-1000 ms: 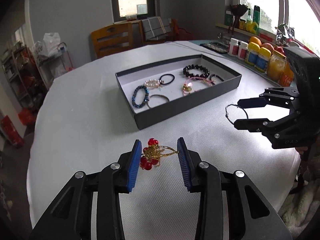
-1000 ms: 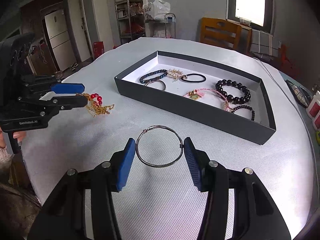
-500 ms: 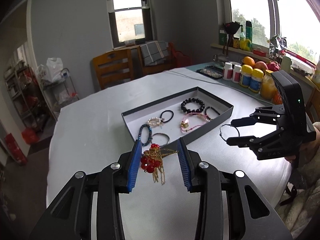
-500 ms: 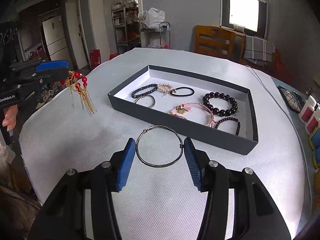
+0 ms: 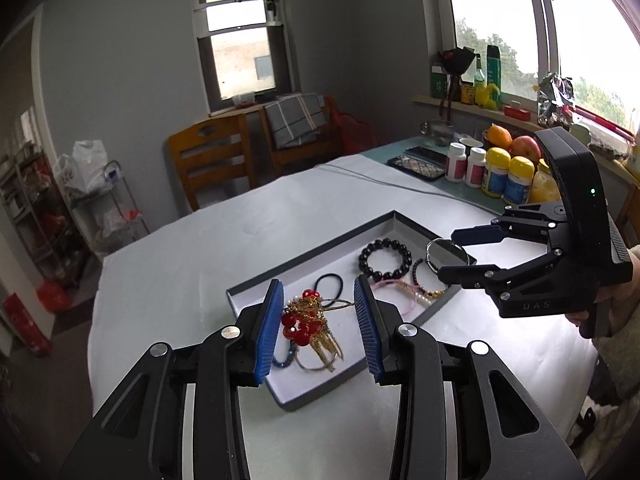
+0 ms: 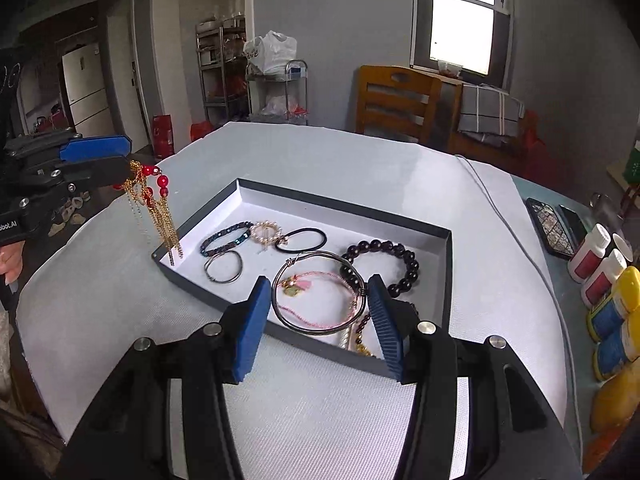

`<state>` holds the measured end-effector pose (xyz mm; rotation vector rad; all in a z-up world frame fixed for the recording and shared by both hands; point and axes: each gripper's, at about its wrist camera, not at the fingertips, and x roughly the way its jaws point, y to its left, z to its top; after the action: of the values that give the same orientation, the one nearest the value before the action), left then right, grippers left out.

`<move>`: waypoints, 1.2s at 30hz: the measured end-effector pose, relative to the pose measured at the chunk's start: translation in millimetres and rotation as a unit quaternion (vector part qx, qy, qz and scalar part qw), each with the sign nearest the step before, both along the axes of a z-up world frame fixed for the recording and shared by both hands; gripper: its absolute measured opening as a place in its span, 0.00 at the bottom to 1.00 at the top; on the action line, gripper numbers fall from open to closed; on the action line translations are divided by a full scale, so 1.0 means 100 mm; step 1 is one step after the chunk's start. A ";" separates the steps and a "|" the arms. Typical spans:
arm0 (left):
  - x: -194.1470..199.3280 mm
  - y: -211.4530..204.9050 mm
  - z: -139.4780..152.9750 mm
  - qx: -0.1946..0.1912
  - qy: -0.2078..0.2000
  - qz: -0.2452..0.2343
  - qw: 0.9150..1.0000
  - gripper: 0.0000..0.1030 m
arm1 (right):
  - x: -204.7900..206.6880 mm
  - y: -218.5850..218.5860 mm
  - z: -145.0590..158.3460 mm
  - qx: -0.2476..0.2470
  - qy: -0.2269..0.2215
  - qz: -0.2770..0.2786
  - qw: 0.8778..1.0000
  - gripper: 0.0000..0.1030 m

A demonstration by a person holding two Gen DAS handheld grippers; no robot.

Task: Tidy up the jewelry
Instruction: 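Carry the silver ring over the box with the right gripper while the left carries the red ornament, then open the right gripper to release the silver ring while the left releases the red ornament in the box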

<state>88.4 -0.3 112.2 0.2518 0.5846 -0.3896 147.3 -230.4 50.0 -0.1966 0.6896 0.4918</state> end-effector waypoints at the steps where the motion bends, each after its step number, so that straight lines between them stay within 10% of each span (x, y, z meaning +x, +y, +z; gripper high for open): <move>1: 0.08 -0.02 -0.03 -0.001 0.008 -0.004 1.000 0.38 | 0.06 0.00 0.00 -0.001 0.001 -0.003 1.000 0.49; 17: 0.82 -0.23 -0.98 -0.010 0.121 0.009 0.993 0.38 | 0.65 0.23 -0.70 -0.037 0.098 0.016 0.994 0.49; 36: 0.90 -0.21 -1.18 0.007 0.141 0.033 0.989 0.42 | 0.72 0.25 -0.77 -0.036 0.114 0.008 0.993 0.49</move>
<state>178.6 -21.5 -5.7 0.1923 0.8718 -0.3600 218.8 -205.7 -26.9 -0.2168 0.9297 0.5101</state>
